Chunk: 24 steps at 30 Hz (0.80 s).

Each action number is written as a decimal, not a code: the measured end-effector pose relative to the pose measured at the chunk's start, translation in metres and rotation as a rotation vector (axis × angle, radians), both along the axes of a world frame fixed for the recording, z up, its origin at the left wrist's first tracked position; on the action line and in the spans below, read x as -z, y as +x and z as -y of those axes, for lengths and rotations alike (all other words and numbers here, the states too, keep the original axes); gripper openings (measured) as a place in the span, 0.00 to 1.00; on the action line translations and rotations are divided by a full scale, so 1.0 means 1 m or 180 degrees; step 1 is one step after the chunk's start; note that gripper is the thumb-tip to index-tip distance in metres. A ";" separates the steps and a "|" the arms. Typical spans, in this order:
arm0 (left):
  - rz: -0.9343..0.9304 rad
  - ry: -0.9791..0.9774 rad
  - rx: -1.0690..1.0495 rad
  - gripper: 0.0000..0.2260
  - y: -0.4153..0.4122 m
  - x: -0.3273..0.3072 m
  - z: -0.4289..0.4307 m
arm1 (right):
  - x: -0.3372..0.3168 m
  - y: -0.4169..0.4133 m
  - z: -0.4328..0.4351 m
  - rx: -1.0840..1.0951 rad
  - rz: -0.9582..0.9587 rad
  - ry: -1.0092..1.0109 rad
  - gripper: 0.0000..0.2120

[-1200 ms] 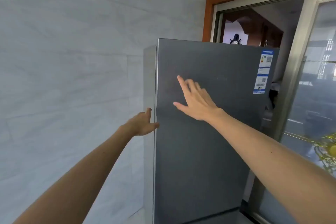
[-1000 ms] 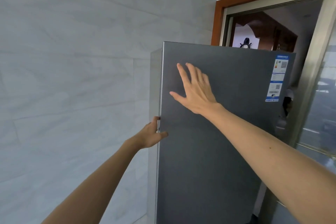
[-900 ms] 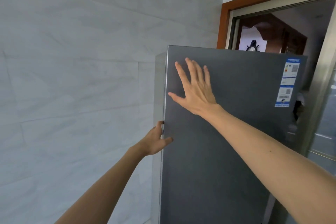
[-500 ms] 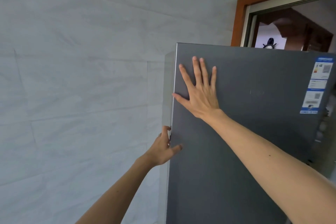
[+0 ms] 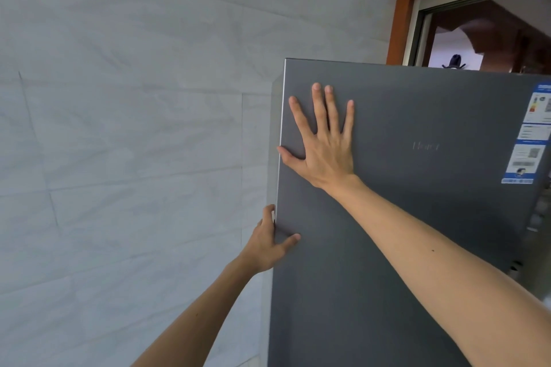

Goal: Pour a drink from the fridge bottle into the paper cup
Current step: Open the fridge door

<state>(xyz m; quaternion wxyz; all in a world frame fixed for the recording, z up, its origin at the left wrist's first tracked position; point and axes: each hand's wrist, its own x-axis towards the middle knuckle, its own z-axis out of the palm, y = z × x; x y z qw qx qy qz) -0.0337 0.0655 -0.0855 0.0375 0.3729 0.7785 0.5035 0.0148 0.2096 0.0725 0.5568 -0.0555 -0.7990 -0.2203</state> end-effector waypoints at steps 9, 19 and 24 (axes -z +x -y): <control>0.0001 0.0028 -0.0090 0.31 0.006 -0.003 0.001 | -0.001 0.006 0.002 -0.0050 0.0153 -0.0077 0.39; 0.0000 0.0001 -0.0056 0.31 0.018 0.003 0.007 | -0.003 0.023 0.010 -0.0128 0.0139 -0.0143 0.40; 0.0067 -0.0006 -0.0045 0.31 0.037 0.005 0.018 | -0.002 0.045 0.021 -0.0176 0.0244 -0.0262 0.41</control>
